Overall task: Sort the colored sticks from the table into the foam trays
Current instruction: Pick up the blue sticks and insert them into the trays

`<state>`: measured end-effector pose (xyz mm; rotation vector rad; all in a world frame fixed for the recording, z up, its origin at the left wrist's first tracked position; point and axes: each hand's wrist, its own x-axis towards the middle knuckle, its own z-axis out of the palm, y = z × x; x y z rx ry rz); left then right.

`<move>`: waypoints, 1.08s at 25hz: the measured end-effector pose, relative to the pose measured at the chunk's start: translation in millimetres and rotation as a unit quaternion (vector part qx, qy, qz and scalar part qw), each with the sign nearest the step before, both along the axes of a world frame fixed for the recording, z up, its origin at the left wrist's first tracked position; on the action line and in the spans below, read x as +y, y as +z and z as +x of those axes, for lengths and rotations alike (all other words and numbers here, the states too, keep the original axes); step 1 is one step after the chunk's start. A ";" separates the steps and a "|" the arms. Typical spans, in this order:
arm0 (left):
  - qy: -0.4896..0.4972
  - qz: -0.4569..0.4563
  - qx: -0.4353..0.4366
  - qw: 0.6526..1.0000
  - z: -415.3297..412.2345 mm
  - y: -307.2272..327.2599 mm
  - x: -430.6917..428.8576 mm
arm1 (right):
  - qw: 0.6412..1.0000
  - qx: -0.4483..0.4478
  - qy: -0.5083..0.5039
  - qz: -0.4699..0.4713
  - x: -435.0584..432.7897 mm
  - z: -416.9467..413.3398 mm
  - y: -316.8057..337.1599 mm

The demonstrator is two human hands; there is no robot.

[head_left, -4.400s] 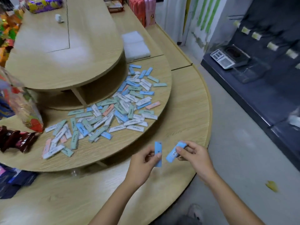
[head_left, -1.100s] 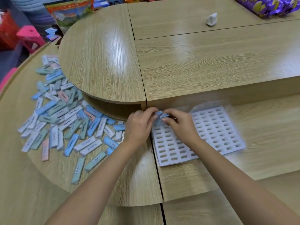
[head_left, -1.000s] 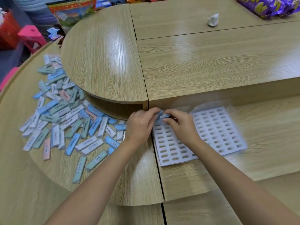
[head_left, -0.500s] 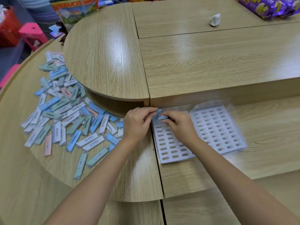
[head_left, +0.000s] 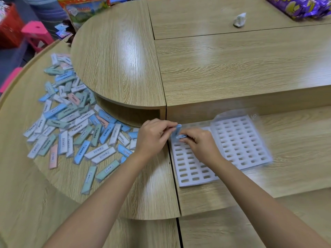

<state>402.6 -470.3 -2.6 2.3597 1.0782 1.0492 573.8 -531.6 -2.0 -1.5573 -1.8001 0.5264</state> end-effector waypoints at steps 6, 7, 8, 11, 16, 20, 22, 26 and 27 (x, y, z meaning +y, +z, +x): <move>-0.014 -0.024 -0.030 0.999 1.4 1.1 0.8 | 1.000 0.011 -0.007 -0.013 -1.5 -2.6 -0.1; -0.009 -0.047 -0.055 0.997 1.7 2.0 0.9 | 1.000 0.013 -0.011 -0.021 -2.5 -2.5 0.0; -0.008 -0.063 -0.073 0.995 2.0 2.1 1.0 | 0.999 0.017 -0.018 -0.029 -3.5 -2.2 0.2; -0.020 -0.069 -0.071 0.995 2.3 0.0 -0.3 | 0.998 0.024 -0.028 -0.043 -4.9 -1.3 0.6; -0.037 0.030 0.012 0.999 -2.9 0.1 3.5 | 0.997 0.031 -0.029 -0.070 -1.6 -1.4 3.1; -0.077 0.090 0.051 0.992 -5.7 1.5 9.5 | 0.997 0.028 -0.021 -0.075 0.5 -1.0 3.8; -0.089 0.101 0.063 0.989 -5.0 1.7 10.4 | 0.997 0.028 -0.025 -0.073 1.0 -0.5 3.9; -0.084 0.141 0.090 0.982 -3.6 -1.5 10.3 | 0.996 0.046 -0.044 -0.063 -3.2 -3.5 4.5; -0.088 0.137 0.096 0.982 -3.4 -2.7 9.7 | 0.995 0.059 -0.052 -0.060 -5.4 -5.1 4.7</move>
